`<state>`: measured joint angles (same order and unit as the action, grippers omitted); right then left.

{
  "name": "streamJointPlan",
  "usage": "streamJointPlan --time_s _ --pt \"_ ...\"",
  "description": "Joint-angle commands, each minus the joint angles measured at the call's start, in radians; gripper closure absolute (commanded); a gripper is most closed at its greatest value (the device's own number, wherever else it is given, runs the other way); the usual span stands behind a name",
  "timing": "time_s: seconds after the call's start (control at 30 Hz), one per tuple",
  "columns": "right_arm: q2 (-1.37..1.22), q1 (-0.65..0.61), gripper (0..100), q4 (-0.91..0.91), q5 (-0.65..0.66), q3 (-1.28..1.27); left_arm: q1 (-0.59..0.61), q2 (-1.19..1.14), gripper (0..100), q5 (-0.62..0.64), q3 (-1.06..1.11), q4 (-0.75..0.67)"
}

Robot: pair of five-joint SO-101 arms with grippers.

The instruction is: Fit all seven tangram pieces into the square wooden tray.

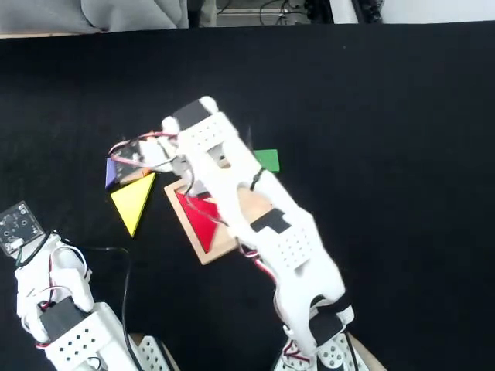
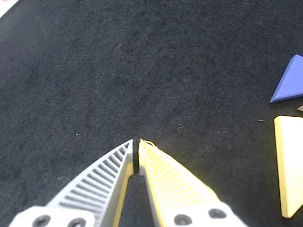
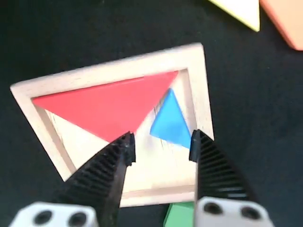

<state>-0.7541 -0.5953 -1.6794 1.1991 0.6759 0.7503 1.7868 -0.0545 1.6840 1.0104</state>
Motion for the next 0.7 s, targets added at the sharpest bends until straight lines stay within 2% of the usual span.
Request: streamJointPlan --time_s 0.0,0.03,0.1,0.23,0.5,0.67 --pt "0.044 0.074 96.7 -0.054 -0.023 0.094 -0.007 0.011 97 -0.003 0.018 0.002" --pt "0.041 0.086 99.4 -0.064 -0.052 0.090 -0.007 0.011 97 -0.003 0.018 0.002" --pt "0.028 0.117 95.5 -0.064 -0.095 0.059 -0.007 0.011 97 -0.003 0.018 0.002" --pt "-0.019 0.129 98.7 -0.012 -0.104 0.021 -0.007 0.011 97 -0.003 0.018 0.002" --pt "-0.084 0.078 98.7 0.166 -0.155 0.021 -0.007 0.011 97 -0.003 0.018 0.003" --pt "-0.084 0.029 98.7 0.183 -0.193 0.035 -0.007 0.011 97 -0.003 0.018 0.003"
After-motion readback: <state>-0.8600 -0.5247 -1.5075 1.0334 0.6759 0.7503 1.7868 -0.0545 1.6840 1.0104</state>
